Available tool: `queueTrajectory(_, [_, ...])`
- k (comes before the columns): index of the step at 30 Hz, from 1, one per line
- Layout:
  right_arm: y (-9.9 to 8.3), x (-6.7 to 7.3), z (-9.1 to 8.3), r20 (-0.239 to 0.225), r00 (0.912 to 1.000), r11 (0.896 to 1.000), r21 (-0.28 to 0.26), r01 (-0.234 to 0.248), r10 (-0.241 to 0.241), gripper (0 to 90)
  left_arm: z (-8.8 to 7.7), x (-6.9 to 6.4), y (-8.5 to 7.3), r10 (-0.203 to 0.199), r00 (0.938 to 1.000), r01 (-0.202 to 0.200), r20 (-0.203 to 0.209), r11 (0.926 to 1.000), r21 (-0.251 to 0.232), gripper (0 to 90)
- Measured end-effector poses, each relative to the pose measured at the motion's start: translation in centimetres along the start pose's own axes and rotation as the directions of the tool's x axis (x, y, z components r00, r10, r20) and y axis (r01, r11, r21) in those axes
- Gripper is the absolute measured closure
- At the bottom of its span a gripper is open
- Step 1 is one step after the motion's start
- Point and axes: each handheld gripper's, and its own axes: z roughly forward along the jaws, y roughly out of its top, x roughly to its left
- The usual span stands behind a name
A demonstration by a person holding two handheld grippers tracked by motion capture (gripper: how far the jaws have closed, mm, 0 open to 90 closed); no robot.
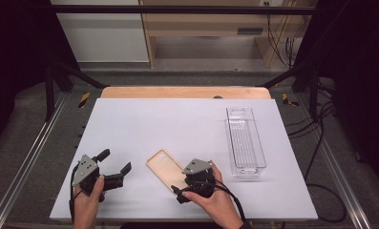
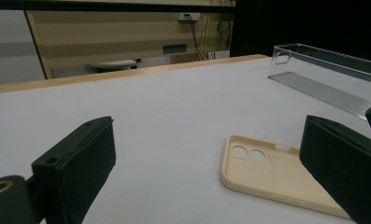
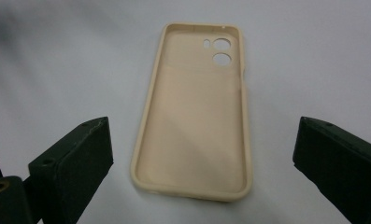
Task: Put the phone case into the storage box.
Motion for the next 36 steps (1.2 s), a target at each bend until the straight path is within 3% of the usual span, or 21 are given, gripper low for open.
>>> queueTrajectory(20, [-0.1, 0.3, 1.6, 0.037, 0.9993, 0.999, 0.037, -0.004, 0.002, 5.5, 0.2, -0.2, 0.0, 0.003, 0.9999, -0.003, 0.015, 1.0000, 0.002, 3.2])
queueTrajectory(36, [-0.3, -0.7, 3.7, -0.042, 0.9947, 0.994, 0.058, -0.091, 0.093, 5.7, 0.3, -0.3, 0.0, 0.014, 0.9997, -0.014, 0.021, 0.9999, 0.009, 3.2])
